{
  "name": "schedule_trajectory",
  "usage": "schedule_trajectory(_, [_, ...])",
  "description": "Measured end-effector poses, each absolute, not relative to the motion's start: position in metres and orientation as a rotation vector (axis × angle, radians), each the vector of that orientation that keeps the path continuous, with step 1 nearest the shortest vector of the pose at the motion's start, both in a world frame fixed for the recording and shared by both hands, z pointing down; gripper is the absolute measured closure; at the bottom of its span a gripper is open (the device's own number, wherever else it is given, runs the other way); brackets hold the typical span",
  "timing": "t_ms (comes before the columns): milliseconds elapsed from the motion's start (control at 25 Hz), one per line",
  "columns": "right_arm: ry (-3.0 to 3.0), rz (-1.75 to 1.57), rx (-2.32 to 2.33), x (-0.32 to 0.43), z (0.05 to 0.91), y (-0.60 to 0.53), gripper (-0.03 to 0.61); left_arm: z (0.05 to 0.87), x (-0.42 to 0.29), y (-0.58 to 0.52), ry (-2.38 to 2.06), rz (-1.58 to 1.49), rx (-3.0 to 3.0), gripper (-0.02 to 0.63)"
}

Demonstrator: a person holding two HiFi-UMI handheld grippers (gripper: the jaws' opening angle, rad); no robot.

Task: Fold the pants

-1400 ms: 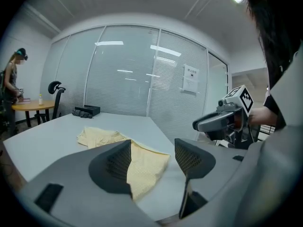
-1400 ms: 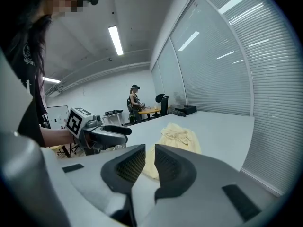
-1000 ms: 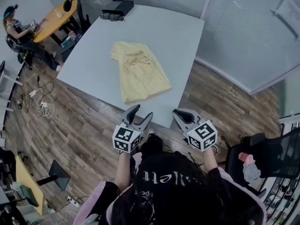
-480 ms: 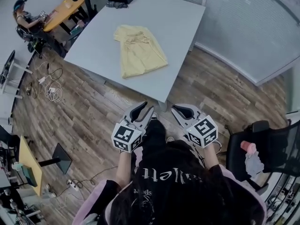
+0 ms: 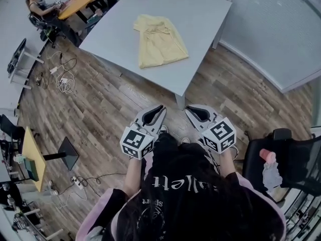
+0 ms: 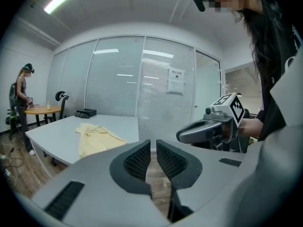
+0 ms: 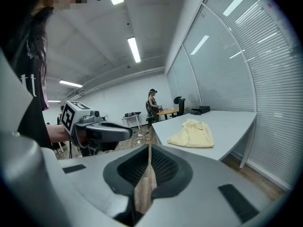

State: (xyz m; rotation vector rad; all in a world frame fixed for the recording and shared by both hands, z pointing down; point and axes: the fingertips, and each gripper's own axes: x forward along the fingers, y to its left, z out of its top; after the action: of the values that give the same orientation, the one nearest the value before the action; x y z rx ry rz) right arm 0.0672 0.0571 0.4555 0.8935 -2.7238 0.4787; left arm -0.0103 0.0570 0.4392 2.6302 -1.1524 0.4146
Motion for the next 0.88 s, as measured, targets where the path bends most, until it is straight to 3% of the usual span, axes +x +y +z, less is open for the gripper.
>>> schedule_trajectory(880, [-2.723, 0.389, 0.892, -0.014, 0.429, 0.053, 0.548, 0.422, -0.067, 0.072, -1.074, 0.489, 2.716, 0.575])
